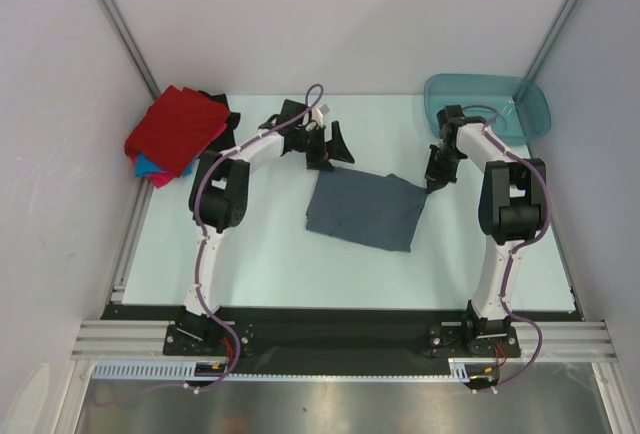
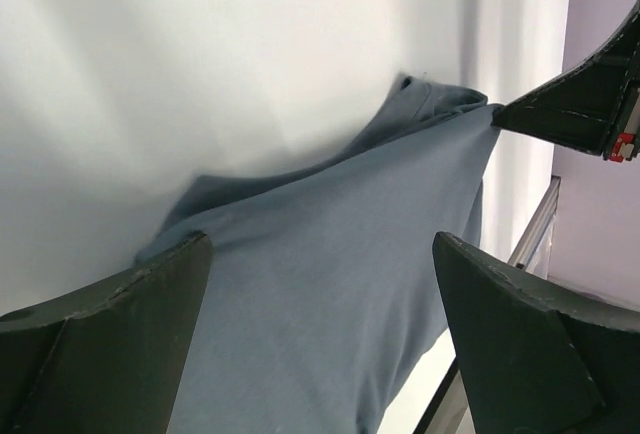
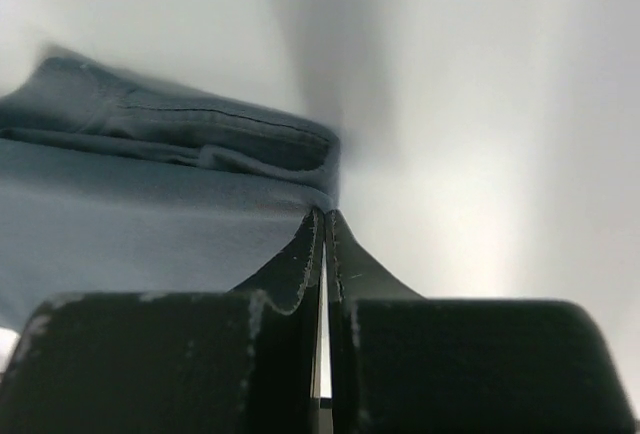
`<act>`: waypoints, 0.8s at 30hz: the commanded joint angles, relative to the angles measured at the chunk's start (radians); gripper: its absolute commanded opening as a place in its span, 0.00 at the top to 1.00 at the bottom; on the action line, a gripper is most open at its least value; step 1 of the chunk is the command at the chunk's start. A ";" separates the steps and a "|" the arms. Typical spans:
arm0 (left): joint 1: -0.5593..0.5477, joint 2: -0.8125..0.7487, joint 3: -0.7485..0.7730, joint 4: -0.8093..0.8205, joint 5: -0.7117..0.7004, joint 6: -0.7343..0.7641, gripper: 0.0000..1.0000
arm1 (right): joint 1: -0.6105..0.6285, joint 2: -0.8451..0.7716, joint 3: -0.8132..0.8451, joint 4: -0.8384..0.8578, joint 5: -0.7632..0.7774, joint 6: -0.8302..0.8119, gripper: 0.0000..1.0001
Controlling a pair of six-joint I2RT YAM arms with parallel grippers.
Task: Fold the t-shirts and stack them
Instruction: Fold the tshirt
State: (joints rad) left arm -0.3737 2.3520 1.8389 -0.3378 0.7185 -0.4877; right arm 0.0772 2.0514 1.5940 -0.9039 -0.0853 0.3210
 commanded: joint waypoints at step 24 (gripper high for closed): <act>0.059 -0.470 -0.323 -0.107 -0.094 0.110 0.00 | 0.025 -0.293 -0.172 -0.101 -0.182 0.113 0.18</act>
State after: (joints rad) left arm -0.3046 2.0109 1.6005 -0.4477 0.6281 -0.3912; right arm 0.0769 1.7943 1.4967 -0.9943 -0.1379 0.3965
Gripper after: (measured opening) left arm 0.996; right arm 0.824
